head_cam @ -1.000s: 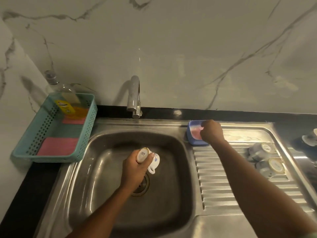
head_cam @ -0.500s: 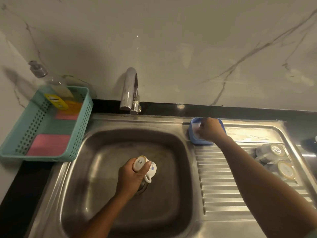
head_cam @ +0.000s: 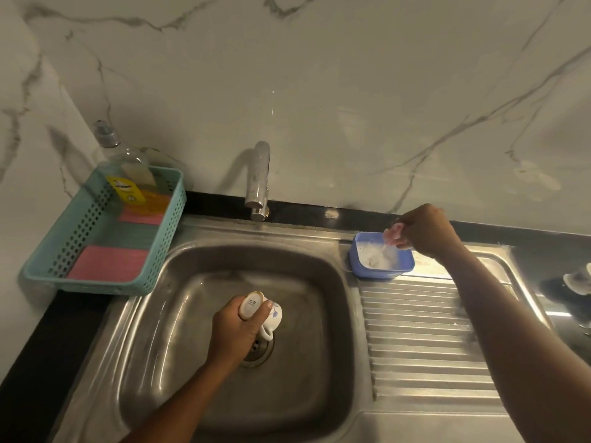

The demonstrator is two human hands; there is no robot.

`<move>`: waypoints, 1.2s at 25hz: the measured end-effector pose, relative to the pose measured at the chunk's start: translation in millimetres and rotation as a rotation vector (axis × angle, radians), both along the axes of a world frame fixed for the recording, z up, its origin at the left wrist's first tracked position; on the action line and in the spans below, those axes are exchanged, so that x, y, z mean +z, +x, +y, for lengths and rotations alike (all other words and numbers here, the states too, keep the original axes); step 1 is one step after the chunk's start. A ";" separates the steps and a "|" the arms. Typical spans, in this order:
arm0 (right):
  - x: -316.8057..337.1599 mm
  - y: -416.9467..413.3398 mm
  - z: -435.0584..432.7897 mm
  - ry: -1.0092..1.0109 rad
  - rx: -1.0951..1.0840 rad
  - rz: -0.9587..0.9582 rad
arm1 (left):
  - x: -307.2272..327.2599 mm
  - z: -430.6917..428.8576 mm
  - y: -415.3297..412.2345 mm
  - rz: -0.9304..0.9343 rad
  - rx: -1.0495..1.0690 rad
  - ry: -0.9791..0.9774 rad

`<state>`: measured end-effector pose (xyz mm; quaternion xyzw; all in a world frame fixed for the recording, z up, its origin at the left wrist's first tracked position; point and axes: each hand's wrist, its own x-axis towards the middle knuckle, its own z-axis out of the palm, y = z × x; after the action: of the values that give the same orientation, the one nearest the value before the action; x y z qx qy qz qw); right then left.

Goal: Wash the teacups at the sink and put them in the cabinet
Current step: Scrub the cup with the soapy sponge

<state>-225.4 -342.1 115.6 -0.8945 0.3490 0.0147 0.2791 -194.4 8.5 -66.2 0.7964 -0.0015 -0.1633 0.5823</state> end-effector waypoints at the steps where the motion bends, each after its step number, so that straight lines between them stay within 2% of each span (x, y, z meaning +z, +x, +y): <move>1: 7.4 0.0 0.2 0.025 -0.021 -0.028 | 1.2 0.4 -0.3 0.002 0.004 -0.005; 9: 45.3 4.7 0.6 0.027 -0.075 -0.198 | 1.5 2.6 2.5 -0.002 0.032 0.011; 12: -4.6 6.2 8.0 -0.042 -0.064 -0.155 | -0.1 1.7 1.0 0.000 0.021 0.019; 14: -49.6 -1.7 15.5 0.001 -0.105 -0.092 | 1.8 -0.4 -0.4 -0.004 0.012 0.017; 16: -79.2 -9.0 22.9 0.148 -0.285 -0.182 | 5.0 -0.5 -1.3 -0.014 0.011 0.015; 18: -82.3 -11.2 30.6 0.392 -0.467 -0.392 | 6.6 1.5 0.6 -0.015 0.015 0.021; 22: -61.8 -19.8 61.9 1.096 -0.478 -0.722 | 12.8 2.5 0.3 -0.006 0.012 -0.011; 24: -61.5 -24.9 85.6 1.348 -0.494 -0.783 | 20.5 2.1 -2.7 -0.001 0.007 -0.029; 26: -71.1 -29.5 109.3 1.429 -0.489 -0.739 | 28.7 4.4 -5.1 -0.002 -0.002 -0.051; 30: -91.3 -44.1 162.5 1.352 -0.470 -0.564 | 47.0 15.2 -9.5 0.069 0.038 -0.161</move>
<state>-269.5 -179.5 24.3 -0.4017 0.3609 -0.0635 0.8393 -203.8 23.6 -19.2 0.7408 0.0206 -0.1789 0.6471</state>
